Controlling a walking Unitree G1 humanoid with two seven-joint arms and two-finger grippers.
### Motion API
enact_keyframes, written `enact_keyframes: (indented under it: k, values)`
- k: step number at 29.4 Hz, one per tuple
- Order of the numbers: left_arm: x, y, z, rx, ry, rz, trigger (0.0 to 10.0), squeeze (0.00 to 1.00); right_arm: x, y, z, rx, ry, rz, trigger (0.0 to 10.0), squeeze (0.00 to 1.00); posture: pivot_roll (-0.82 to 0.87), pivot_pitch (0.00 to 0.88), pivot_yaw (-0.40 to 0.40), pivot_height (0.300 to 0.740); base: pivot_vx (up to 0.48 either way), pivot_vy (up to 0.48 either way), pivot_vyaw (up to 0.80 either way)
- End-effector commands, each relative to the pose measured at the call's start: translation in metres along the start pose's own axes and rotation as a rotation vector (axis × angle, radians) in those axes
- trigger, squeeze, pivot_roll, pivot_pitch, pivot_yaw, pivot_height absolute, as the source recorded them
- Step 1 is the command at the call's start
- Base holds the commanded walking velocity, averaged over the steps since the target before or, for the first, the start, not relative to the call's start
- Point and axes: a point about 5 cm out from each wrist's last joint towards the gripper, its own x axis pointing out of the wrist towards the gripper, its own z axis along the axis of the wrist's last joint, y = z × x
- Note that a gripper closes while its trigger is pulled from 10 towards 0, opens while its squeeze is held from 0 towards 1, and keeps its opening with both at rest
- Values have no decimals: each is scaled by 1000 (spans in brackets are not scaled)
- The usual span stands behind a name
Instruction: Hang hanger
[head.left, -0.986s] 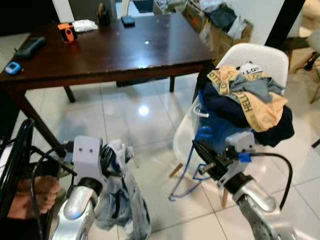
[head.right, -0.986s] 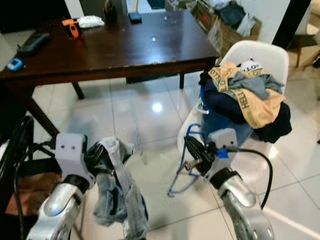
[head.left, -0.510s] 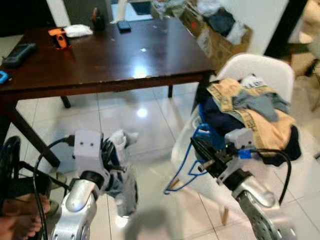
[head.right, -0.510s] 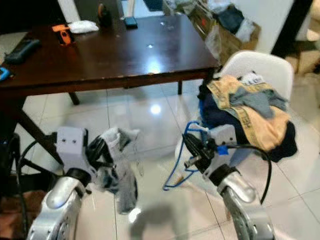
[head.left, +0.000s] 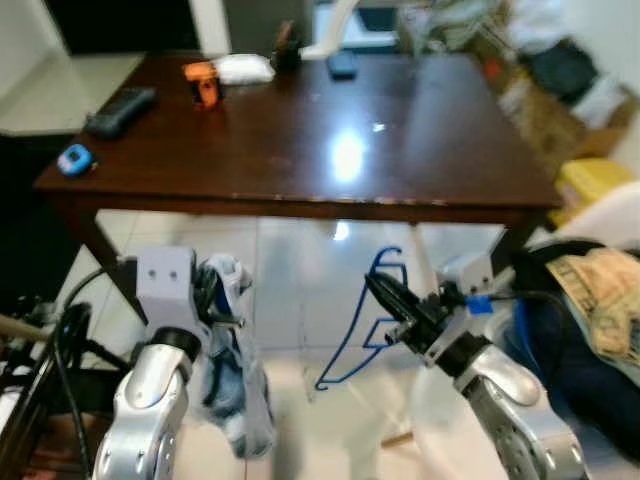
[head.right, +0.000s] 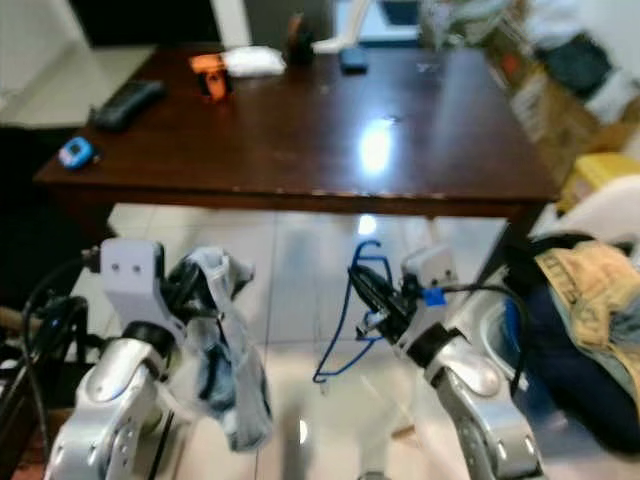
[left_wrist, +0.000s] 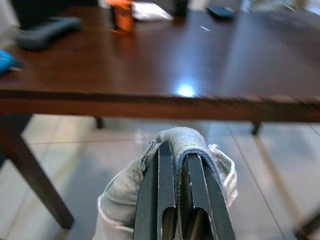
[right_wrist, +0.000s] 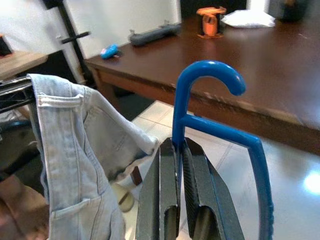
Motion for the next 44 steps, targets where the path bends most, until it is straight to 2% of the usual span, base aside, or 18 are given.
enact_keyframes:
  k: [1, 4, 10, 12, 13, 16, 19, 20, 21, 23, 27, 29, 33, 34, 36, 39, 42, 44]
  values:
    - [1, 9, 8, 9, -26, 31, 10000, 0, 0, 3, 0, 30, -6, 3, 10000, 0, 37, 135, -9, 740, 480, 0, 0]
    - [8, 14, 21, 15, -68, 42, 10000, 0, 5, 0, 11, 59, -42, -7, 10000, 0, 36, 134, -9, 740, 480, 0, 0]
    - [17, 11, 43, 7, -145, 3, 10000, 0, 14, -8, 35, 130, -143, -34, 10000, 0, 38, 131, -14, 740, 480, 0, -533]
    - [24, 3, 73, -1, -252, -56, 10000, 0, 18, -12, 60, 235, -275, -26, 10000, 0, 42, 129, -19, 740, 480, 0, -800]
    - [24, 3, 73, -1, -252, -56, 10000, 0, 18, -12, 60, 235, -275, -26, 10000, 0, 42, 129, -19, 740, 480, 0, -800]
    - [31, -8, 134, 16, -464, -129, 10000, 0, 17, -11, 99, 384, -473, 104, 10000, 0, 43, 125, -20, 740, 394, 0, -800]
    - [31, -10, 146, 21, -507, -136, 10000, 0, 15, -9, 105, 400, -501, 146, 10000, 0, 46, 122, -23, 740, 371, 0, -800]
    - [30, -5, 184, 125, -647, -65, 10000, 0, 14, -8, 116, 440, -552, 201, 10000, 0, 54, 117, -26, 740, 0, 0, -800]
    - [30, -5, 184, 125, -647, -65, 10000, 0, 14, -8, 116, 440, -552, 201, 10000, 0, 54, 117, -26, 740, 0, 0, -800]
    - [27, 2, 210, 215, -743, 6, 10000, 0, 15, -9, 117, 431, -543, 192, 10000, 0, 56, 115, -25, 740, 0, 0, -400]
    - [29, 14, 221, 283, -769, 76, 10000, 0, 17, -5, 111, 419, -512, 205, 10000, 0, 58, 111, -25, 740, 0, 0, 0]
    - [32, 28, 224, 336, -758, 140, 10000, 0, 20, 0, 106, 420, -475, 210, 10000, 0, 59, 114, -23, 740, 0, 0, 0]
    - [38, 41, 225, 380, -727, 185, 10000, 0, 20, 2, 102, 438, -434, 203, 10000, 0, 62, 118, -23, 740, 0, 0, 0]
    - [42, 47, 224, 412, -709, 194, 10000, 0, 20, 2, 100, 443, -424, 199, 10000, 0, 62, 121, -22, 740, 0, 0, 0]
    - [51, 54, 221, 393, -678, 185, 10000, 0, 20, 2, 99, 453, -409, 196, 10000, 0, 63, 122, -26, 740, 0, 0, 0]
    - [67, 65, 216, 267, -624, 173, 10000, 0, 21, 1, 96, 443, -381, 185, 10000, 0, 65, 123, -32, 740, 0, 0, 0]
    - [81, 77, 222, 376, -634, 226, 10000, 0, 22, 1, 94, 447, -373, 182, 10000, 0, 59, 122, -35, 740, 0, 0, 0]
    - [98, 98, 237, 431, -635, 293, 10000, 0, 22, 2, 93, 440, -362, 177, 10000, 0, 50, 130, -32, 740, 0, 0, 0]
